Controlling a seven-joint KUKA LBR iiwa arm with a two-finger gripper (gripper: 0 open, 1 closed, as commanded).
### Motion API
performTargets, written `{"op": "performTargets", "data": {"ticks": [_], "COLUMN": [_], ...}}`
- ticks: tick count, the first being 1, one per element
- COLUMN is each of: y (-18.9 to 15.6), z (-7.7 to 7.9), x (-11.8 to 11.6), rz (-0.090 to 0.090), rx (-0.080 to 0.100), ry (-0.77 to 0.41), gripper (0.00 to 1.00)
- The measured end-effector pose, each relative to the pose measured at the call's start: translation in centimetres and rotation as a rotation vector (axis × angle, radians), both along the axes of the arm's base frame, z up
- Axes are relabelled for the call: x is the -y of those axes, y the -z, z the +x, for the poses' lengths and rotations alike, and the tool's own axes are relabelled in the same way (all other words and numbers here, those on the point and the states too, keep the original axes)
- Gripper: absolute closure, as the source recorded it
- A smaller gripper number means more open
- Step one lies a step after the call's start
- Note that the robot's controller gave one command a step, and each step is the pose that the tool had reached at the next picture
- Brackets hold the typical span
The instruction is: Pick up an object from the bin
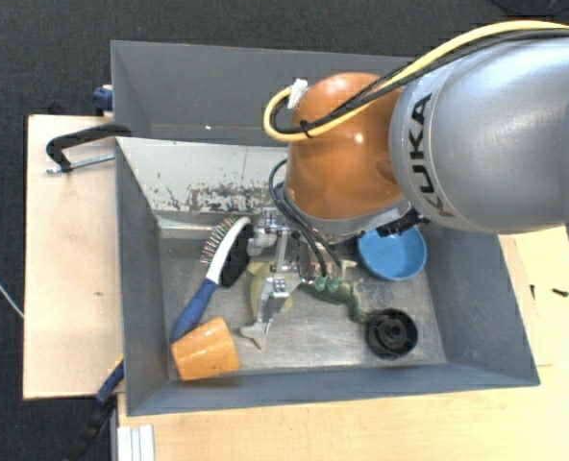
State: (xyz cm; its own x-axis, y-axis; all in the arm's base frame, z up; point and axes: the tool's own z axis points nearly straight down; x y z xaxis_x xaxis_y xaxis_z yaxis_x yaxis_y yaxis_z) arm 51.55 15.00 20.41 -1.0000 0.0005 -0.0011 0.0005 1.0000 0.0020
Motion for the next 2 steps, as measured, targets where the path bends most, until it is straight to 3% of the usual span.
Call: {"op": "performTargets", "data": {"ticks": [1, 2], "y": [13.0, 12.6], "z": [1.5, -0.8], "x": [-2.2, -5.8], "rz": [-0.002, -0.027], "rx": [-0.003, 0.015], "ry": [-0.203, -0.349], "gripper": [0.00, 0.00]}}
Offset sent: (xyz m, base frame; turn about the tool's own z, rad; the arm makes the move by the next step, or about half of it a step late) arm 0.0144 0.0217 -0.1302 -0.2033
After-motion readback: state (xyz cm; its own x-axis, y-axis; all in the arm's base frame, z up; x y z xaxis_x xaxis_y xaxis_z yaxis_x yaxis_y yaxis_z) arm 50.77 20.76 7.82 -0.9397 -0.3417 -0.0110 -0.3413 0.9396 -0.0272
